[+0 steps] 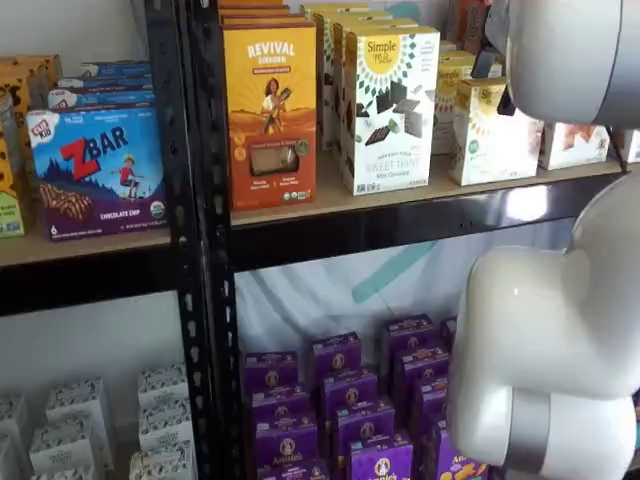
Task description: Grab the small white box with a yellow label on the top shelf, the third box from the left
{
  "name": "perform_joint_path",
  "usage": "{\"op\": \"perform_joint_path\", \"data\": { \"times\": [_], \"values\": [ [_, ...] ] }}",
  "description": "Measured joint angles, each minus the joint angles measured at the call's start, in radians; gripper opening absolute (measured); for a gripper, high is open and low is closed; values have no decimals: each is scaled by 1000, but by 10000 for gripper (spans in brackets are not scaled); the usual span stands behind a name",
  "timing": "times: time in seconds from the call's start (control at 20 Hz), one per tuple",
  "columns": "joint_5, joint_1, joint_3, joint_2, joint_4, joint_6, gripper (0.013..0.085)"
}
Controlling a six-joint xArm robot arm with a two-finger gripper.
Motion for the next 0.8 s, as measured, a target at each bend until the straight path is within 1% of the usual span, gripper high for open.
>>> {"op": "perform_joint_path", "data": {
  "times": [0.25, 0.35, 0.45, 0.65, 0.8],
  "values": [
    [34, 32, -21, 27, -44, 27, 850],
    [60, 52, -35, 39, -74, 44, 850],
    [65, 70, -35, 41, -95, 58, 850],
    [70, 92, -35, 47, -122, 77, 850],
    [91, 105, -55, 66, -146, 88, 850]
  ]
}}
